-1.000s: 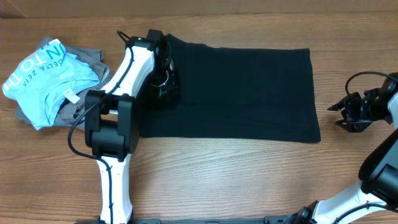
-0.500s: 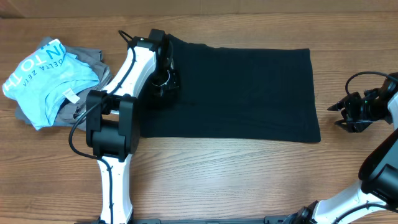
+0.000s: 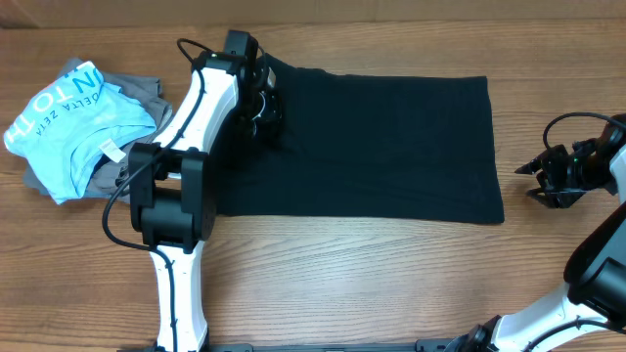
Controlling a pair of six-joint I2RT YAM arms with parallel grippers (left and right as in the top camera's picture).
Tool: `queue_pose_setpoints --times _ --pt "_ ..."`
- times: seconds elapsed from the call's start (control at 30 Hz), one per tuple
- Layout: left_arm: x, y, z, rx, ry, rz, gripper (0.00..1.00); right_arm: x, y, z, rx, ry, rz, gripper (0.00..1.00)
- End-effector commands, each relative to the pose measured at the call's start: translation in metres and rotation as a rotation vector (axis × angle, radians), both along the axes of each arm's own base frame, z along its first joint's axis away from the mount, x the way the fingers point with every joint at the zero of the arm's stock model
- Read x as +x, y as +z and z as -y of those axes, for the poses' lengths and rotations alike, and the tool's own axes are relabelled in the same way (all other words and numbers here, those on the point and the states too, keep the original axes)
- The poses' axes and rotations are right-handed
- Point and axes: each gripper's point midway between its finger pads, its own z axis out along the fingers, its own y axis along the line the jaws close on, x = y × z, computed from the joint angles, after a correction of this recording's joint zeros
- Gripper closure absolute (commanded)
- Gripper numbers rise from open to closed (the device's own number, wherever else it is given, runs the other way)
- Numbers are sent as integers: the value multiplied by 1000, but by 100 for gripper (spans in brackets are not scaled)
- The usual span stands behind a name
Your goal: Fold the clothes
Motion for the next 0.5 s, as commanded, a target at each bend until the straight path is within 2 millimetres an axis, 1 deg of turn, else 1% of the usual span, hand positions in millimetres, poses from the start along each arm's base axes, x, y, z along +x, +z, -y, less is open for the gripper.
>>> queue_pose_setpoints --times 0.0,0.27,0.33,0.37,0.43,0.47 --pt "10 11 6 -31 -3 41 96 5 14 6 -36 3 39 48" --pt "18 11 20 -2 -31 103 96 5 14 6 -36 2 39 48" --pt "18 11 23 -1 -38 112 94 5 14 6 -36 2 39 48" --pt "19 11 25 3 -41 115 91 5 14 6 -36 2 39 48" --pt "18 11 26 12 -45 117 81 5 14 6 -36 3 39 48" --pt "18 11 27 12 -49 118 78 5 14 6 -35 2 39 48"
